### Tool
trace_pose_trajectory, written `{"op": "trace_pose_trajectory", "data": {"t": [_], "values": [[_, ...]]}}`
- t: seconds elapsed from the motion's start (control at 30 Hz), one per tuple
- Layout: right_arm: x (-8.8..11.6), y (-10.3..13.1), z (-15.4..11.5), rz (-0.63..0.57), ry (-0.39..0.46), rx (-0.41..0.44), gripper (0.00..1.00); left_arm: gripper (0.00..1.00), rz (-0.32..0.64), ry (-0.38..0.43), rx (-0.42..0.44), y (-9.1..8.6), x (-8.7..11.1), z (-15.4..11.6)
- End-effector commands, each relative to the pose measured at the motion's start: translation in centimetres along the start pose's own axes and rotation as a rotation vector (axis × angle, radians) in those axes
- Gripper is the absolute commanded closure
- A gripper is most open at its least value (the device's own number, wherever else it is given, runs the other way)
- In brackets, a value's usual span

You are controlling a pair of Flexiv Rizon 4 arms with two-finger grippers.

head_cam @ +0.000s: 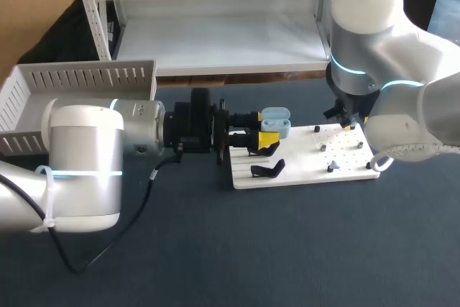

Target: Pick up each earbud case from the left stands, insert the matching earbuds, close the lid, and place the case in the box.

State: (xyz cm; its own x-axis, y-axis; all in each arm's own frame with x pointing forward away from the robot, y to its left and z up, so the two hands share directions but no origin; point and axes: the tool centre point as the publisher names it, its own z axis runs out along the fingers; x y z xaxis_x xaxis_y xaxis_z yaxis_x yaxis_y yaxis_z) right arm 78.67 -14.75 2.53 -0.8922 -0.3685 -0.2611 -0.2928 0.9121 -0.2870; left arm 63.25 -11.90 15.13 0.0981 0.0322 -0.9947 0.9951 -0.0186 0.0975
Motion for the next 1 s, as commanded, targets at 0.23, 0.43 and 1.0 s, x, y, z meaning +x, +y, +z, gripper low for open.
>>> {"op": "trace_pose_trajectory", "data": {"t": [0.23, 0.43, 1.0], "values": [[0.09, 0.18, 0.36, 0.007, 0.005, 0.003, 0.69, 1.0, 0.002, -0.001, -0.007, -0.14, 0.01, 0.07], [0.09, 0.2, 0.41, 0.01, 0.008, 0.006, 0.75, 1.0, 0.002, -0.001, -0.007, -0.14, 0.01, 0.07], [0.2, 0.43, 0.07, 0.005, 0.013, 0.014, 1.0, 1.0, 0.002, -0.001, -0.007, -0.14, 0.01, 0.07]]}}
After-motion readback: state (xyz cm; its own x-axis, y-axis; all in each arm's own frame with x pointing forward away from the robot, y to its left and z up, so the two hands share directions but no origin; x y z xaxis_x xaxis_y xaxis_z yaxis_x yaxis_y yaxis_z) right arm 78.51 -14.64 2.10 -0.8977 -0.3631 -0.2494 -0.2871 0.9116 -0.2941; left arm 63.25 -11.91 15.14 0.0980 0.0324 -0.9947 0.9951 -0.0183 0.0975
